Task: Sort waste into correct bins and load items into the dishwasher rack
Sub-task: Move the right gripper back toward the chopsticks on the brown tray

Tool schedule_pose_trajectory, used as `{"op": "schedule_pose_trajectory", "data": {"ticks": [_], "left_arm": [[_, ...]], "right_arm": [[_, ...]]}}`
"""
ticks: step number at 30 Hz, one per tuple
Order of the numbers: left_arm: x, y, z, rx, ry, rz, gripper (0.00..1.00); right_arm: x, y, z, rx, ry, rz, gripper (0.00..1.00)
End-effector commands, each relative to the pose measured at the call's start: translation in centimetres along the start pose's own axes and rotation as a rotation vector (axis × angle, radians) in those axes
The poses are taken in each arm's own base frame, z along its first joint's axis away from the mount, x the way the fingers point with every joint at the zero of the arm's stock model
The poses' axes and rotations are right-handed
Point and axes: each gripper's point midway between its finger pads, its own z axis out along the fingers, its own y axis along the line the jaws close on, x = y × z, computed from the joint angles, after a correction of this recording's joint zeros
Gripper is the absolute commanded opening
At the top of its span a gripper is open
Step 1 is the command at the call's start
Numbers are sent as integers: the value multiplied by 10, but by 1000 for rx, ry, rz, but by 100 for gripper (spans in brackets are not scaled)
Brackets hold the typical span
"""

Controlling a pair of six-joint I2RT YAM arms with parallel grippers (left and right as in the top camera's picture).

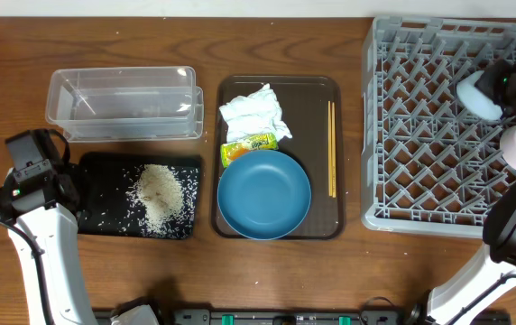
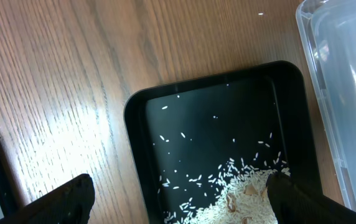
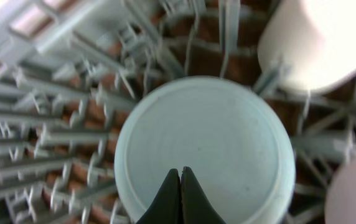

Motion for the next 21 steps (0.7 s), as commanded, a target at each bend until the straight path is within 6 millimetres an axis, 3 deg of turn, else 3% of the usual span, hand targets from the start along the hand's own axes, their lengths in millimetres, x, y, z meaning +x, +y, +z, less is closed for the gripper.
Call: {"op": "schedule_pose_trajectory", "data": {"ticks": [1,8,11,13,14,15,16,18,19,21], "left_arm": [[-6,-2,-4,8,-17,-18,91],[-6,-2,-4,8,-17,-18,91],[-6,-2,-4,8,-17,-18,91],[-6,-2,-4,8,-17,-18,91],[-6,-2,-4,8,-17,-18,91],[-6,-2,-4,8,-17,-18,91],[-6,-2,-4,8,-17,-18,91],[-6,-2,-4,8,-17,-18,91],[-6,-2,-4,8,-17,-18,91],[-6,-2,-4,8,-17,-18,91]], "right_arm": [[-10,11,-35,-25,-40,-2,1],[-11,23,-73,-82,-49,-7,1],[-10,53,-97,-247,-39,-22,1],[-7,91,-125,-475,-18,-53,1],[-4,112,-145,-616,1,-78,11],[-1,130,-165,-742,14,-108,38],[1,142,-181,-834,17,-136,48],[2,163,-209,-985,1,-203,58],[5,176,-220,-1044,-1,-239,72],[19,192,-220,-1048,23,-265,81]]}}
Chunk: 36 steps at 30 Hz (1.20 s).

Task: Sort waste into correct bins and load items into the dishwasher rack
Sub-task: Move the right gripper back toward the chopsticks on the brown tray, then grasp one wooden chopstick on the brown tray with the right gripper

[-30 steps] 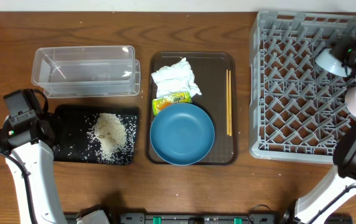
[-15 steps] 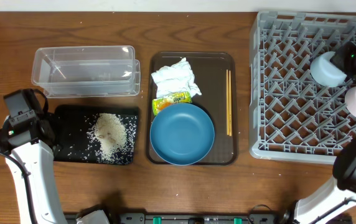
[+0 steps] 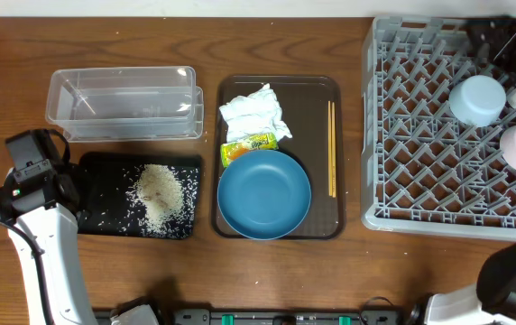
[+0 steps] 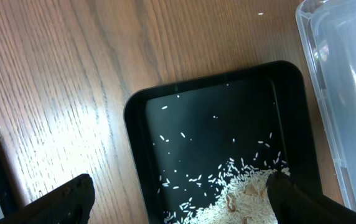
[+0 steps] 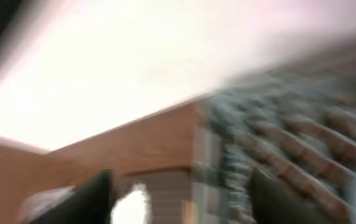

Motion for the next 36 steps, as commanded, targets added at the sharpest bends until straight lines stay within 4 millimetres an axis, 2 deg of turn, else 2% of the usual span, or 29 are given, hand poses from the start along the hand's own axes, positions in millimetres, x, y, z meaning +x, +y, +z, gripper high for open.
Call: {"op": "schedule_pose_trajectory", "data": {"ticks": [1,3,6,10,12,15,19,25,29,32,36], "left_arm": [[-6,-2,-4,8,-17,-18,91],[-6,-2,-4,8,-17,-18,91],[-6,-2,-4,8,-17,-18,91],[-6,-2,-4,8,-17,-18,91],[-6,-2,-4,8,-17,-18,91],[-6,-2,-4,8,-17,-18,91],[-6,-2,-4,8,-17,-18,91],[-6,-2,-4,8,-17,-18,91],[-6,-2,-4,8,-17,-18,91],[-6,-2,-4,8,-17,-18,91],[-6,-2,-4,8,-17,-18,91]], "right_arm": [[37,66,15,-216,140,-39,82],[65,68,34,-120,202,-84,79],[113,54,63,171,291,-143,75],[178,52,88,465,391,-262,84],[200,50,94,569,406,-277,88],[234,48,103,639,468,-312,99],[280,50,118,602,597,-315,99],[319,28,137,651,679,-277,77],[340,7,148,696,715,-248,67],[344,-5,154,715,718,-247,64],[338,-15,153,746,705,-240,63]]}}
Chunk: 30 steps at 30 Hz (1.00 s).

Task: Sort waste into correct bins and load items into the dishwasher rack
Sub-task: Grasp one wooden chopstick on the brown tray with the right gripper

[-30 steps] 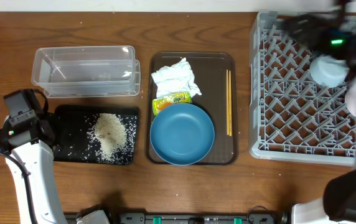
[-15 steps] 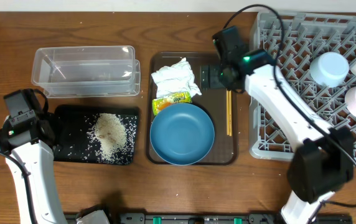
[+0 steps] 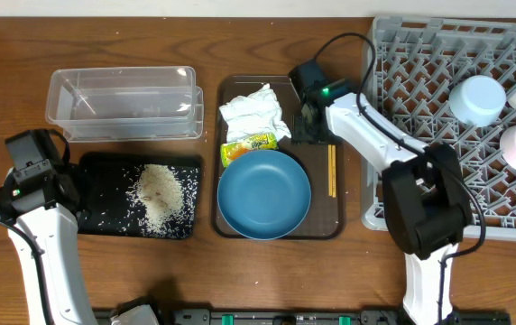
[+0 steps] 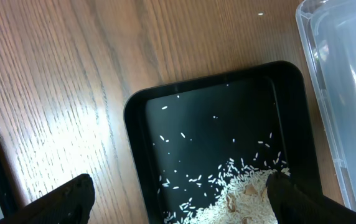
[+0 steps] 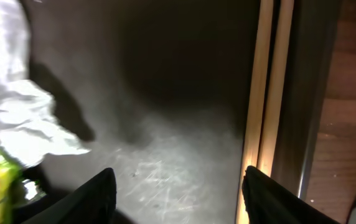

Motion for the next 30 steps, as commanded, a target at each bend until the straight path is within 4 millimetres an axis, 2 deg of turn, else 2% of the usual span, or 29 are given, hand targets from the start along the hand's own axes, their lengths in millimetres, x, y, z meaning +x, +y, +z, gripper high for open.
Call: {"op": "schedule_pose_trajectory", "data": {"ticks": [1,5,15,24,30], "left_arm": [[-6,-2,-4,8,-17,-18,91],[-6,-2,-4,7,-17,-18,91],[-6,-2,-4,8,-17,-18,91],[-6,-2,-4,7,-17,-18,91],[-6,-2,-4,7,-17,-18,91]], "right_arm": [[-8,-14,1,35,-21,45,63],[-10,-19,4,38,-20,58,59],[-10,-18,12,36,-15,58,61],[-5,-16,32,45,9,52,61],[-6,-14,32,38,6,44,59]]}}
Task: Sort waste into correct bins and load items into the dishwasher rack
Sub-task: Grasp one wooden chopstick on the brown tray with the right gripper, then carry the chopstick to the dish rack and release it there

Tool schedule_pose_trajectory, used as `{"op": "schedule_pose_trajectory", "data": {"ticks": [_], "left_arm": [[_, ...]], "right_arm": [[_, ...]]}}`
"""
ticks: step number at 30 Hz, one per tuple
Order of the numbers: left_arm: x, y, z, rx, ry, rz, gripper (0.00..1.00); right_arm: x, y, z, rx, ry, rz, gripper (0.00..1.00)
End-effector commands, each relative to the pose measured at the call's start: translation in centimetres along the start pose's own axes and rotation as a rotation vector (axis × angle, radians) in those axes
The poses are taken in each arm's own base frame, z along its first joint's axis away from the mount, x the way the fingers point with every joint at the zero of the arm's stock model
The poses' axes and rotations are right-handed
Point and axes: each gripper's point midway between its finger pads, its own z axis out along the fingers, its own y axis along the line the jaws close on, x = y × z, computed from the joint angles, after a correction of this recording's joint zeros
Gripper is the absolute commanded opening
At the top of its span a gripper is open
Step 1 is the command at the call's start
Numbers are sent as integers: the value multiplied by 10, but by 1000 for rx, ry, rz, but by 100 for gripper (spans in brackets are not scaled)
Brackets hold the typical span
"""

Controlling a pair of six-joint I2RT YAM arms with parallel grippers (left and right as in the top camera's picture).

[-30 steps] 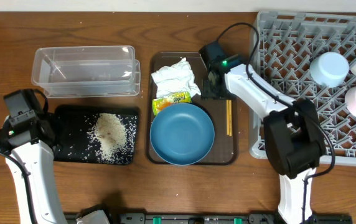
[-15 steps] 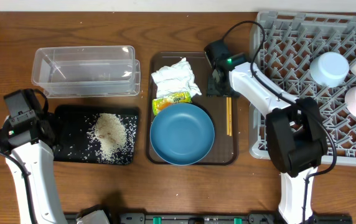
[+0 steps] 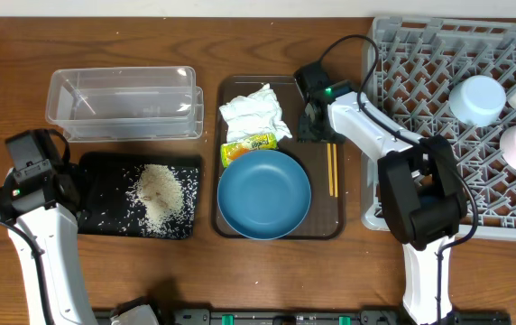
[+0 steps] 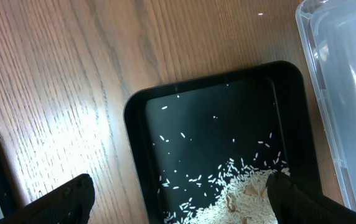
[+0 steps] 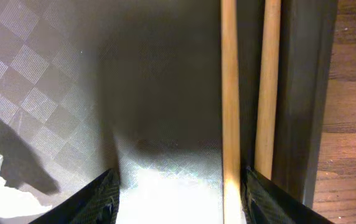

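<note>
On the brown tray (image 3: 279,86) lie a crumpled white napkin (image 3: 253,113), a yellow-green wrapper (image 3: 247,144), a blue bowl (image 3: 264,194) and two wooden chopsticks (image 3: 332,167). My right gripper (image 5: 181,199) hangs open low over the tray's right side. One chopstick (image 5: 229,93) runs between its fingers; the other (image 5: 268,81) lies by the right finger. The grey dishwasher rack (image 3: 420,135) holds a light blue cup (image 3: 479,97), a pink cup and a white cup. My left gripper (image 4: 178,199) stands open over the black tray with rice (image 4: 221,155).
Two stacked clear plastic bins (image 3: 123,104) stand at the back left, behind the black tray (image 3: 105,171). The rack fills the right side of the table. The right arm (image 3: 375,131) reaches from the rack side across to the brown tray.
My right gripper has come down closer to the brown tray and shifted toward its right edge, so one chopstick now lies between the open fingers. The left arm has not moved.
My right gripper was shut over the upturned light blue cup in the rack. Then it was away at the rack's far corner, with the cup left standing there. Then it was open over the brown tray beside the chopsticks, and now low over them.
</note>
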Motion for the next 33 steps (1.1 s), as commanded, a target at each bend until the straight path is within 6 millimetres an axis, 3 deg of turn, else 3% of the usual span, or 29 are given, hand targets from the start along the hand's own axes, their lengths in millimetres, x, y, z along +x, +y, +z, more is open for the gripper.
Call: {"op": "schedule_pose_trajectory", "data": {"ticks": [1,5,10,13,18,21,26,30,33], "left_arm": [[-6,-2,-4,8,-18,-18,91],[-6,-2,-4,8,-17,-18,91],[-6,-2,-4,8,-17,-18,91],[-6,-2,-4,8,-17,-18,91],[-6,-2,-4,8,-17,-18,91],[-6,-2,-4,8,-17,-18,91],[-6,-2,-4,8,-17,-18,91],[-6,-2,-4,8,-17,-18,91],[-6,-2,-4,8,-17,-18,91]], "right_arm": [[6,-3,9,24,22,2,57],[10,-2,9,27,29,-7,37],[11,1,17,40,-6,-20,22],[10,2,16,34,-10,-20,5],[-14,8,-8,-28,-56,-43,1],[-37,3,-38,-57,-101,-50,1],[-89,-29,-116,-76,-244,-73,1],[-129,-79,-181,-50,-411,-45,1],[-144,-116,-209,-36,-484,-61,1]]}}
